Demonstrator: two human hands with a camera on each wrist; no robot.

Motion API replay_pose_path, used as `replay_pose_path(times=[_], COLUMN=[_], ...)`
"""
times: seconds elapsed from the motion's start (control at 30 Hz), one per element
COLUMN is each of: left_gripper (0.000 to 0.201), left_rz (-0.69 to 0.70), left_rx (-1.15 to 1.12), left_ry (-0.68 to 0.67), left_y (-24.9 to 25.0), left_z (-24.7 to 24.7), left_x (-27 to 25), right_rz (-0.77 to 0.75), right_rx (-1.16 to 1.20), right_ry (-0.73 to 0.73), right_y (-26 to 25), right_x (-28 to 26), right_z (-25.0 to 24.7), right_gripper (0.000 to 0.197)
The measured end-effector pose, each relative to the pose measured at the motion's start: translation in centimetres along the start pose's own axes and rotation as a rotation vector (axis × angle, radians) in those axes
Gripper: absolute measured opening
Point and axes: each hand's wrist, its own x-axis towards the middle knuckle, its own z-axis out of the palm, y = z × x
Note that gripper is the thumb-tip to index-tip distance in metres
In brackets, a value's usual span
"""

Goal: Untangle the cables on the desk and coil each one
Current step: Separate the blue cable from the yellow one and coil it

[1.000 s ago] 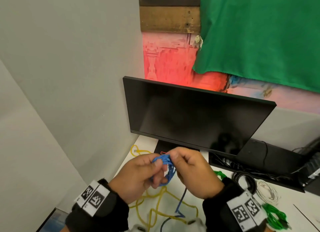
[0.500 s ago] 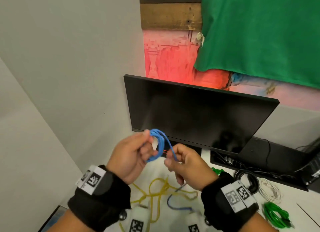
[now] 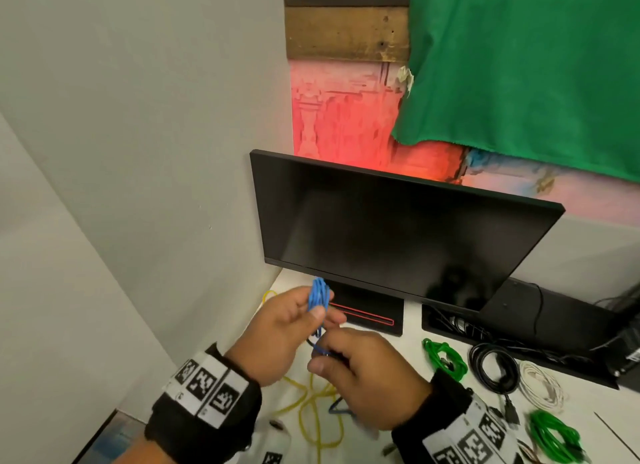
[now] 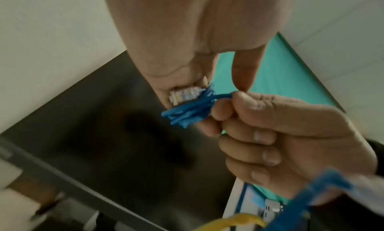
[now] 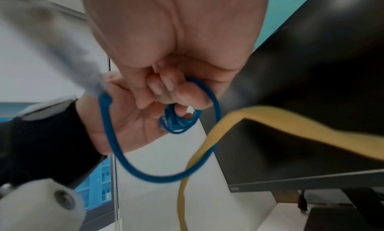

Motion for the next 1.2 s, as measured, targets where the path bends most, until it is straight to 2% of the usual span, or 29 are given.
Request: replay_pose_path(times=[0.07,0.1,0.2,0.3,0.33,0.43,0.57,0.67,0.73,0.8,0.87,0.9,0.93,1.0,1.07,1.13,1.2], left_gripper=[0.039,0.038,0.025,0.008,0.011,0.027,0.025,0.026,0.026,0.026,0.027,0.025,0.025,0.029,0.032,0.027,0.025], left_rz=[0.016,0.049,0.149,0.159,0.159,0.071,0.028,0.005,-0.019,-0.026,0.001,0.009,0.008,-0.015,-0.083,-0.164,-0.227], left_rx=[0.113,0.239,0.758,1.056,1.103,0.963,0.618,0.601,0.582,0.408,0.191,0.122,0.106,0.184,0.309,0.355,0.302], left_ry=[-0.102,-0.155,-0.28,-0.296,-0.28,-0.164,0.076,0.043,0.038,0.162,0.339,0.386,0.386,0.281,0.18,0.122,0.068], left_y=[0.4,0.7,1.4,1.3,1.2,1.2,1.2,0.7,0.0,-0.3,0.0,0.4,0.9,1.3,1.1,0.3,-0.5], left_z=[0.0,-0.2,-0.4,-0.3,-0.4,-1.9,-4.5,-4.5,-3.8,-3.6,-4.6,-5.4,-6.2,-7.0,-6.8,-5.9,-5.0], left_x=[-0.6,-0.8,-1.0,-0.8,-0.8,-0.5,0.7,1.2,1.1,1.3,2.0,2.3,2.6,2.9,2.8,2.4,1.9], right_rz=[-0.019,-0.022,0.012,0.122,0.164,0.269,0.403,0.514,0.532,0.508,0.536,0.563,0.576,0.582,0.567,0.506,0.349], right_rx=[-0.007,-0.025,-0.078,-0.098,-0.093,-0.053,0.102,0.206,0.279,0.289,0.238,0.219,0.185,0.094,0.045,-0.017,-0.021], right_ry=[-0.016,-0.029,-0.061,-0.086,-0.094,-0.177,-0.297,-0.194,-0.081,0.041,0.135,0.138,0.096,-0.058,-0.089,0.097,0.339], right_y=[-0.6,-0.7,-1.0,-0.5,-0.1,2.0,6.9,10.3,11.6,12.5,13.4,13.8,14.3,14.7,14.4,12.9,10.1], right_x=[0.1,0.1,0.2,0.5,0.6,0.3,-1.4,-2.7,-3.1,-3.5,-4.4,-5.1,-5.7,-6.7,-6.3,-4.9,-3.3], right_z=[-0.9,-1.2,-2.0,-3.1,-3.6,-4.2,-0.5,3.2,5.3,6.9,8.4,8.9,9.2,9.2,8.3,6.5,4.2], right_gripper=[0.015,0.012,0.007,0.009,0.011,0.012,0.013,0.025,0.022,0.014,0.022,0.027,0.03,0.038,0.052,0.06,0.054])
